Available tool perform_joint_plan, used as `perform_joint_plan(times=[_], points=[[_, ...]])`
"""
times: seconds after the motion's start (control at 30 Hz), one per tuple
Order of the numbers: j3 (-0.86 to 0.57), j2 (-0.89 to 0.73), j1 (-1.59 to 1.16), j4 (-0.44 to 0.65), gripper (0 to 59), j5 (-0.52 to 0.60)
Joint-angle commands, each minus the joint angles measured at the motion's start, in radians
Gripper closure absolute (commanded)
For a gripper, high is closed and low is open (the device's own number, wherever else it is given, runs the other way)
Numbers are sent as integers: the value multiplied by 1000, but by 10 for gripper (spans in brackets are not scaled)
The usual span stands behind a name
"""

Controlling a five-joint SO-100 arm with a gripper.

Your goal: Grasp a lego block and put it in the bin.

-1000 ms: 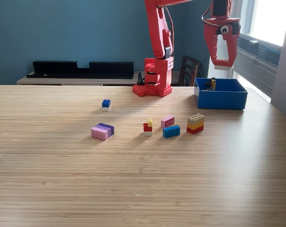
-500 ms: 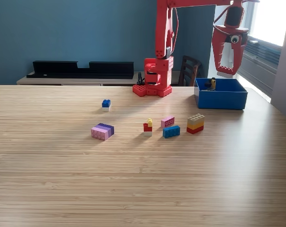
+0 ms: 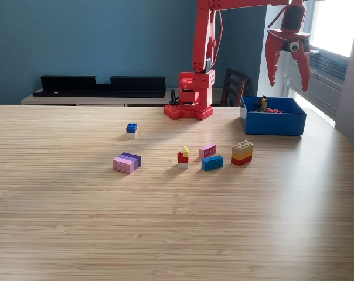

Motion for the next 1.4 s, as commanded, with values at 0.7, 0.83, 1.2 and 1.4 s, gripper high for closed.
perform_joint_plan(times=[0.7, 0.83, 1.2, 1.4], points=[[11, 28, 847, 12, 585, -89], [11, 21, 945, 11, 585, -129], [12, 18, 1091, -26, 585, -170], [8, 18, 1126, -72, 585, -179]])
